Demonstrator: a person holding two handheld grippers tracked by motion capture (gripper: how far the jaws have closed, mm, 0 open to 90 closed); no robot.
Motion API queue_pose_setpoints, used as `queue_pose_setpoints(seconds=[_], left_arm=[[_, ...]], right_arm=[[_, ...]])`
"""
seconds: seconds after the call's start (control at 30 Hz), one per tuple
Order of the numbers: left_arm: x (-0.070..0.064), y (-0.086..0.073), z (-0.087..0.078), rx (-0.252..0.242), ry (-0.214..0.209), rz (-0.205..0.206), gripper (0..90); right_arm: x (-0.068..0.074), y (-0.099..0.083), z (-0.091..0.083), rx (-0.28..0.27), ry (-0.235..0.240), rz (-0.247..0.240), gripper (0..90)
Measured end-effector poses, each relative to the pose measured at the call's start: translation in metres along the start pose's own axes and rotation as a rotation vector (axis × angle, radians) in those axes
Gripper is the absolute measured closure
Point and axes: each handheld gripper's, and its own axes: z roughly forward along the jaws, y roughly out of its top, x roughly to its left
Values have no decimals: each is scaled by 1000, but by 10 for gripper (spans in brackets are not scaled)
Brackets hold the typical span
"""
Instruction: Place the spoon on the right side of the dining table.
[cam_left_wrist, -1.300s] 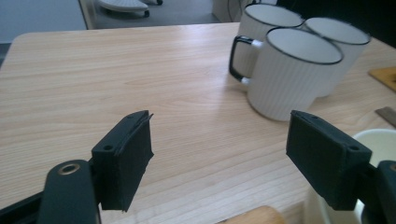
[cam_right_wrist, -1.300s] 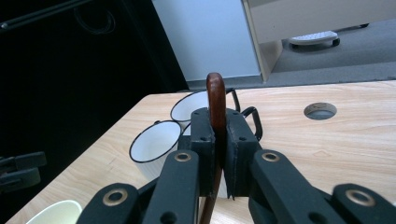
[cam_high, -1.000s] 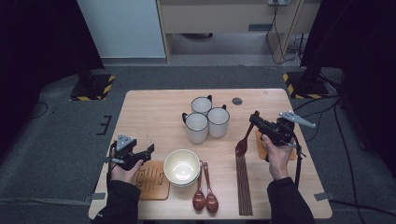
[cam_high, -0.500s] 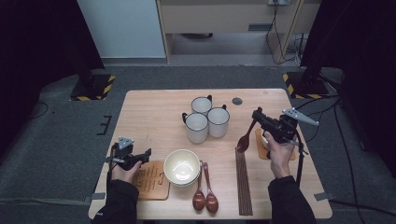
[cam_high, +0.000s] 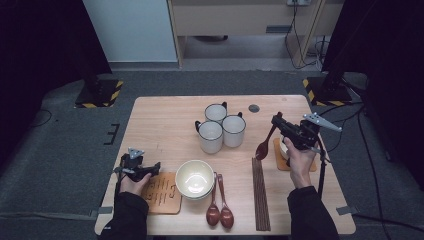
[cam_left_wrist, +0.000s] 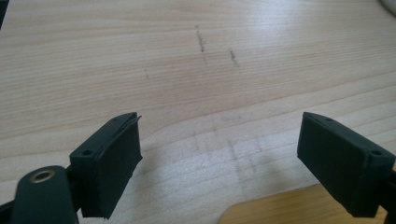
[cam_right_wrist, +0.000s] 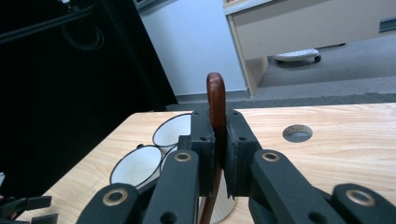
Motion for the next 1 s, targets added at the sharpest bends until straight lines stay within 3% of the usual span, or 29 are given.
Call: queue_pose_setpoints(seconds=[0.2,0.53,0.77,1.0], left_arm=[[3,-3,6,24,13,1,116],[4,-5,9,17,28,16,70],[5,-5,11,23,43,3,4],[5,-5,11,25,46,1,0]], right_arm=[[-1,4,0,-12,-10,-7,839],[-8,8,1,-27,-23,6,839],[-9,14,1,-42,-29,7,839],[-12,15,1,-45,-43,12,839]])
